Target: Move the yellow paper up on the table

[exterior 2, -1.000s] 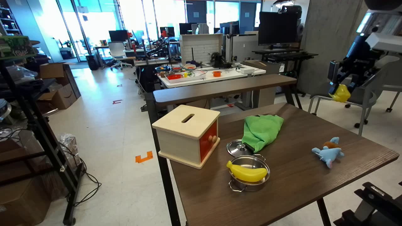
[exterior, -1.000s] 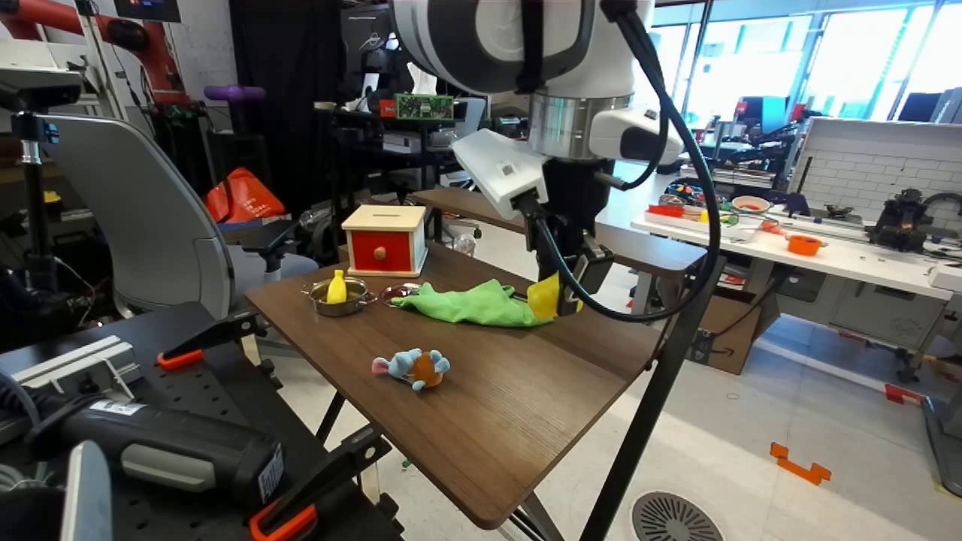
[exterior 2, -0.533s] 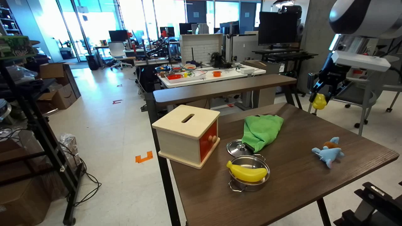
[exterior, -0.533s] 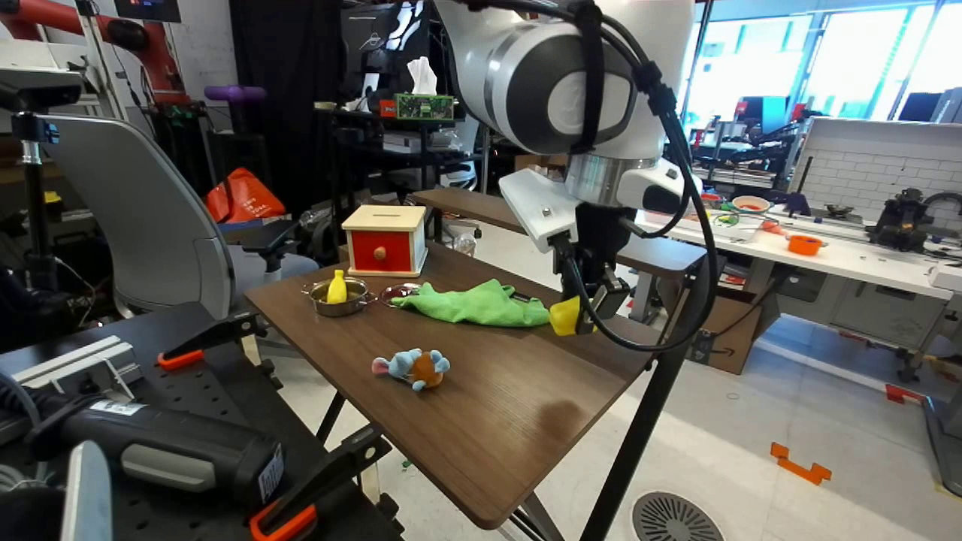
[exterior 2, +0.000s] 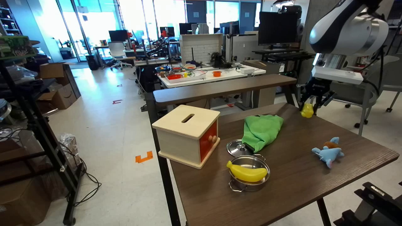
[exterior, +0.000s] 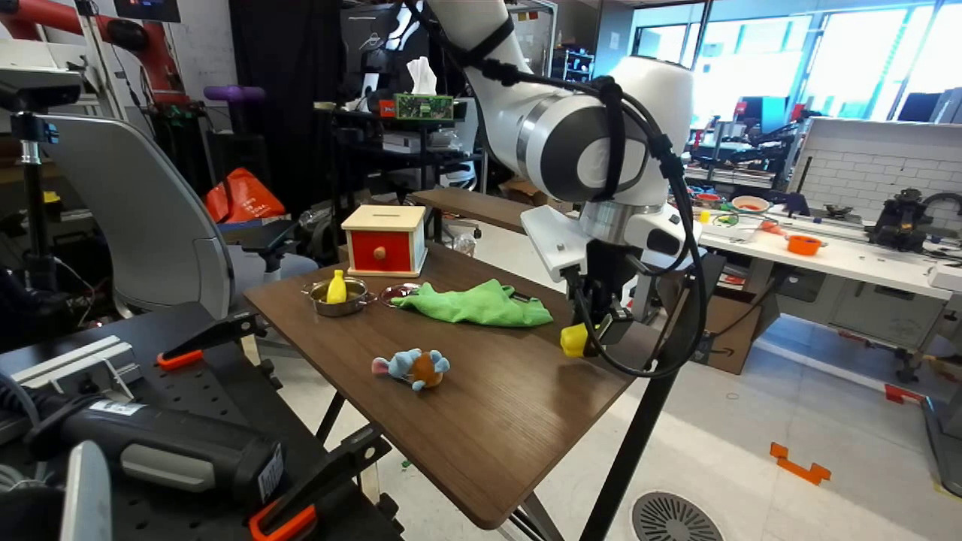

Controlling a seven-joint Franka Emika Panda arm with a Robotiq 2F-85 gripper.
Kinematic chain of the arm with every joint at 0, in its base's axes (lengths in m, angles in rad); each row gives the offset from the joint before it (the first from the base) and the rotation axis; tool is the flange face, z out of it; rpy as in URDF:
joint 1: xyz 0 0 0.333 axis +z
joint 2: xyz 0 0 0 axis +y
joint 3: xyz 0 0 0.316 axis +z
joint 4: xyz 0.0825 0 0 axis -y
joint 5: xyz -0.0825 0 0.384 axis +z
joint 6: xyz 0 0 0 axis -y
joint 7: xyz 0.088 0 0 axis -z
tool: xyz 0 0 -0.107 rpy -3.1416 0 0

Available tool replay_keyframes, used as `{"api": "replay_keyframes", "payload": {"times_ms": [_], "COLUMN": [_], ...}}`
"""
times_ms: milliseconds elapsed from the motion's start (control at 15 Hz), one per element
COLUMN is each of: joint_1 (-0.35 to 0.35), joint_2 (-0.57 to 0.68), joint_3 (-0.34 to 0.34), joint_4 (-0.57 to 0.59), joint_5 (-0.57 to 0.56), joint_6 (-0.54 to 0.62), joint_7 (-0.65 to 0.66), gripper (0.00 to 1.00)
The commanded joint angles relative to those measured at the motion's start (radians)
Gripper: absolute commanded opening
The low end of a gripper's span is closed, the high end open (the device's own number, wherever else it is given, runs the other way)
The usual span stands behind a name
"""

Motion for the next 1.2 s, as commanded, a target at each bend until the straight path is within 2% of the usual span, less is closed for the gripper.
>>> {"api": "replay_keyframes", "payload": {"times_ms": [0,67,133,267,400,467,600,867,1133], "joint_1": [0.032,0.035,0.037,0.041,0.041,0.041,0.031,0.049,0.104], "joint_2": [0.080,0.091,0.100,0.111,0.112,0.108,0.063,-0.100,-0.252], "joint_3": [-0.041,-0.045,-0.051,-0.061,-0.067,-0.070,-0.057,-0.051,-0.060], "joint_4": [0.124,0.140,0.154,0.174,0.185,0.183,0.141,-0.068,-0.261], "joint_5": [-0.014,-0.016,-0.018,-0.021,-0.023,-0.023,-0.015,-0.023,-0.104], "joint_6": [-0.065,-0.077,-0.083,-0.097,-0.120,-0.125,-0.136,-0.102,-0.097], "joint_7": [0.063,0.071,0.079,0.092,0.100,0.102,0.074,0.026,-0.062], "gripper": [0.23,0.46,0.73,0.81,0.96,0.99,1.00,1.00,1.00]}}
